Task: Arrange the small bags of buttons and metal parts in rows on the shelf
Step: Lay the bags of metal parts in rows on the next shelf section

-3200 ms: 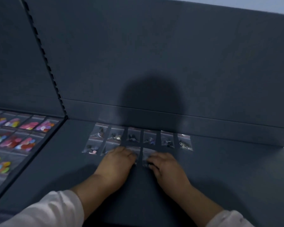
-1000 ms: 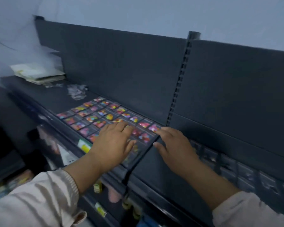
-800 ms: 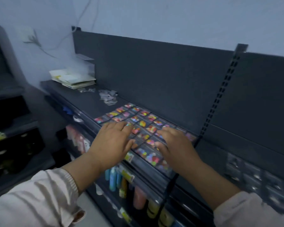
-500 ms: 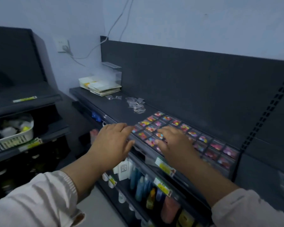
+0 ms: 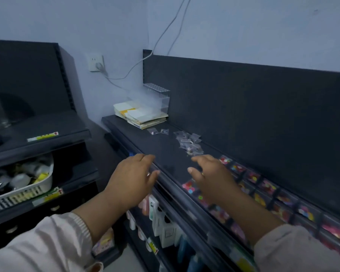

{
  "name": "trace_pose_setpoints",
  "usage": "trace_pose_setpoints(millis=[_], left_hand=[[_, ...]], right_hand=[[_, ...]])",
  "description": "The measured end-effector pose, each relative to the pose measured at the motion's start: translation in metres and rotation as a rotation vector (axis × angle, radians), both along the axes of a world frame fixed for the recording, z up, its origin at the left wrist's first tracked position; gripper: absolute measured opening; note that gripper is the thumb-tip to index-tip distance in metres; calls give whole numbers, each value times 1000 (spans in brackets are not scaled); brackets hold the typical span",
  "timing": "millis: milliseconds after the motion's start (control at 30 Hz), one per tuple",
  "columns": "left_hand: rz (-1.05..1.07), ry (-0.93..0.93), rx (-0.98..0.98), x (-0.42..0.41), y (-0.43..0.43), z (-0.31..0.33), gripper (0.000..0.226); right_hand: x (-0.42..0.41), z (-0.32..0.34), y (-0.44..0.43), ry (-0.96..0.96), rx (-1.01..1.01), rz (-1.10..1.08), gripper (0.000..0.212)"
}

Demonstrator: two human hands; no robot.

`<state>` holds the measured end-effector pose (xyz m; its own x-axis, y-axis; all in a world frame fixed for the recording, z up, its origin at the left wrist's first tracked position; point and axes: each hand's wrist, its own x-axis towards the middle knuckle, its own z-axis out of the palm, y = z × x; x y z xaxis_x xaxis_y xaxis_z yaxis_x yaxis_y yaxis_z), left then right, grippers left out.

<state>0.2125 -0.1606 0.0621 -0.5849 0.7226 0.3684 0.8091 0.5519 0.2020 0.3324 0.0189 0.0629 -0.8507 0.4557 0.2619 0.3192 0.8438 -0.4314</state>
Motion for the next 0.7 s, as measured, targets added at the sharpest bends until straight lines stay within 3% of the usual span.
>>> trace_pose_setpoints(millis=[167,400,600,700], left_hand=[[125,-173,67,-62,45,4,48],[246,-357,114,-142,102,-12,46],[267,-446,59,-226,147,-30,44],[190,-425,21,-263,167,-38,37]], right_hand=[[-71,-1,43,49,-240,-24,37],[-155,0,93,40,-392,-98,23],[-225,-18,123,24,-456,-175,21],[-257,-29,132,-27,-388,-195,26]])
